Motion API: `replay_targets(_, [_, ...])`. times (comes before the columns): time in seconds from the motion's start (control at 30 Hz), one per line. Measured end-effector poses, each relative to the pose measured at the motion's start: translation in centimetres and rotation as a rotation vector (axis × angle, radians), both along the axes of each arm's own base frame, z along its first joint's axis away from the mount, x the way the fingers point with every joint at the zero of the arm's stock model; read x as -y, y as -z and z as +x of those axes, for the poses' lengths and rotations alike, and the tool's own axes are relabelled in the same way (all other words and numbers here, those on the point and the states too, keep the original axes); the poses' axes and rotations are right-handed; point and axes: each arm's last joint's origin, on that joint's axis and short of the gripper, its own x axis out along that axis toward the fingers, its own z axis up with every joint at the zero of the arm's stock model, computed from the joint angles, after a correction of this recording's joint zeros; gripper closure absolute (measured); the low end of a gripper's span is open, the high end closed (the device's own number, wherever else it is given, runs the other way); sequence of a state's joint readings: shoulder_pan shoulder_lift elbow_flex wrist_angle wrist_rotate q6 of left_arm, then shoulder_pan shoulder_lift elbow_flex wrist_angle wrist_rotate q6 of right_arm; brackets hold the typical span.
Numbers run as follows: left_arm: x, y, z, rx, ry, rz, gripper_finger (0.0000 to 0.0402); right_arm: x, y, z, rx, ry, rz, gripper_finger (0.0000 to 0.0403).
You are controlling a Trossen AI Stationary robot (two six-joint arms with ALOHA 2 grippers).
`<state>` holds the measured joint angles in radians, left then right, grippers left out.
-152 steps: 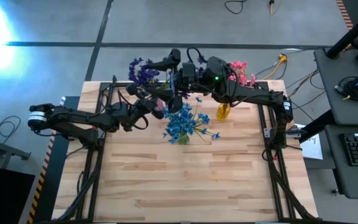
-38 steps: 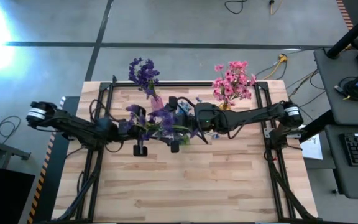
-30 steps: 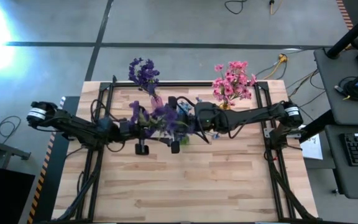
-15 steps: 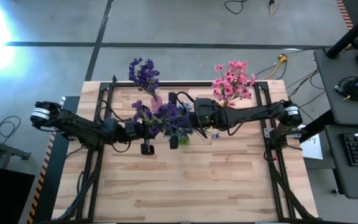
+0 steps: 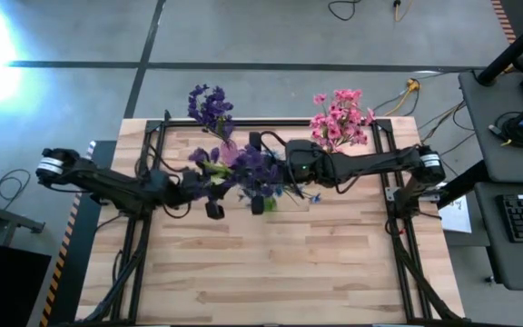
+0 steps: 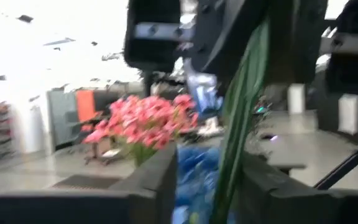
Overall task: Sort flowers into vase by color
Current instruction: Put the violet flowers into the violet vase
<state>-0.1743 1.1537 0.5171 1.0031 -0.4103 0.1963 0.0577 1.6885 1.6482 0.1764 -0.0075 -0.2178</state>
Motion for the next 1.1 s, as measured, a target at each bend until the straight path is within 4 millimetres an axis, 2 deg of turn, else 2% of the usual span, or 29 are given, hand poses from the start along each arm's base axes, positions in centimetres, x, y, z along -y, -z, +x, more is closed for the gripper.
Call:
replay_targets(0.2, [-0.5,-0.7,-1.8,-0.098,-0.08,-0.007,0.0204,0.3,-1.9,-2.3,-0.038,0.005,0.016,0.039])
replay_targets(0.4, [-0.9,-1.7,-4.0,-0.161,-0.064,-0.003,0.0151,0.1,-4.7,-5.7,-0.034,-0.011,0.071,0.039])
replay_targets(0.6, [-1.3,-1.8,-6.2,-0.249,-0.079,0.007,0.0141,0.4,-6.8,-8.2,0.012,-0.004,0.082,0.039])
replay_targets(0.83, [-2.2,-1.0,-8.4,-0.368,-0.267,-0.043,0.0146,2.2,-9.1,-10.0,0.102,0.079,0.05,0.039])
replay_targets(0.97, [-2.4,-0.4,-8.8,-0.436,-0.353,-0.042,0.0146,4.2,-10.5,-9.6,0.145,0.146,0.001,0.039])
replay_targets(1.1, [-2.6,-0.1,-8.9,-0.467,-0.418,-0.035,0.0146,7.3,-11.0,-7.9,0.148,0.228,-0.035,0.039])
